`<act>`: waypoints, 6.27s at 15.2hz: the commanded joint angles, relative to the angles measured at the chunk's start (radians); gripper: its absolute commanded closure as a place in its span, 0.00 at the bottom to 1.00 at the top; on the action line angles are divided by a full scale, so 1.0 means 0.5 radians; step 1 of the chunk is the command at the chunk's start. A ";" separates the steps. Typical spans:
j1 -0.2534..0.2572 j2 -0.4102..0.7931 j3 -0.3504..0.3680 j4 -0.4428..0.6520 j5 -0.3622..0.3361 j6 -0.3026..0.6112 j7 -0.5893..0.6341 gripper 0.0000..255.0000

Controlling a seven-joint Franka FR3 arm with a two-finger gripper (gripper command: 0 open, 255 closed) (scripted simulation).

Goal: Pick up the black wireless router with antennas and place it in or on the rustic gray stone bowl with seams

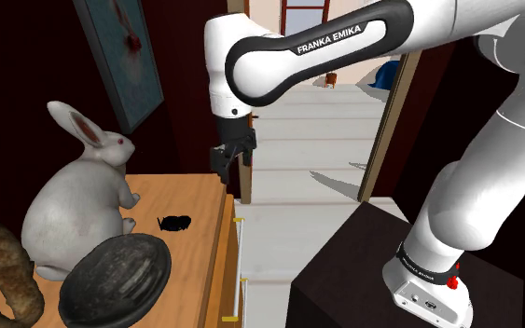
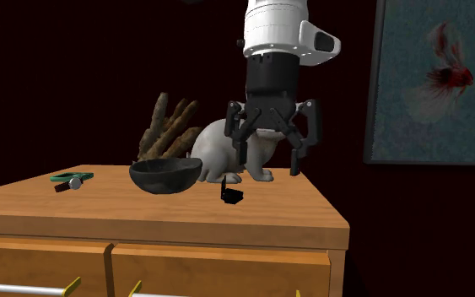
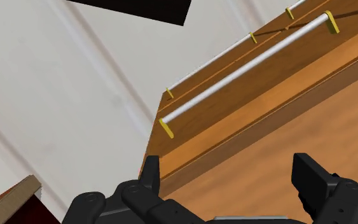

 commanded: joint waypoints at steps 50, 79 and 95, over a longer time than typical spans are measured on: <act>0.302 0.901 0.180 0.894 -0.401 -0.076 0.440 1.00; 0.909 1.287 0.298 1.824 -0.622 -0.641 1.033 1.00; 0.858 1.265 0.295 1.431 -0.618 -0.278 1.059 1.00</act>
